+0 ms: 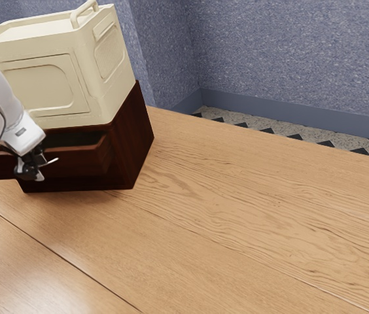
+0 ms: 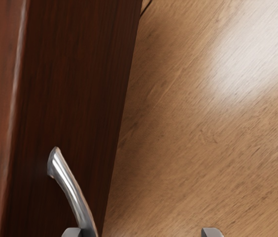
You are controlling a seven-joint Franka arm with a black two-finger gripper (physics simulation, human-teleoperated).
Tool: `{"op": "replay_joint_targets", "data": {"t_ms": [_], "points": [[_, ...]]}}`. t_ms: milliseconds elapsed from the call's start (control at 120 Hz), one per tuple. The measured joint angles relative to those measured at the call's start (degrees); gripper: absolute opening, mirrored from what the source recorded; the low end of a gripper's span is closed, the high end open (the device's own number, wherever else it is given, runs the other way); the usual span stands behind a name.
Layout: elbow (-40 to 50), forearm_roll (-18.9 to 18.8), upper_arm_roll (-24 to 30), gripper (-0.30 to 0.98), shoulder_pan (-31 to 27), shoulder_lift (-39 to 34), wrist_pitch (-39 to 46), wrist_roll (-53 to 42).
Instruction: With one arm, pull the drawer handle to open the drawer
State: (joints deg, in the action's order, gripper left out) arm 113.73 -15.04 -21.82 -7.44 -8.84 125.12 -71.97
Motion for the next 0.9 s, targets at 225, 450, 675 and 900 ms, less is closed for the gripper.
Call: {"op": "replay_joint_targets", "data": {"t_ms": [225,450,675,900], "points": [[3.9,-0.6,-3.1,0.23,3.4,-4.1,-0.3,0.5],[7.7,-0.7,-3.6,0.23,3.6,-9.1,-1.0,0.9],[10.4,-1.4,-4.5,0.24,3.7,-12.4,-1.9,1.2],[13.2,-2.0,-4.5,0.23,4.4,-15.6,-2.2,1.5]]}}
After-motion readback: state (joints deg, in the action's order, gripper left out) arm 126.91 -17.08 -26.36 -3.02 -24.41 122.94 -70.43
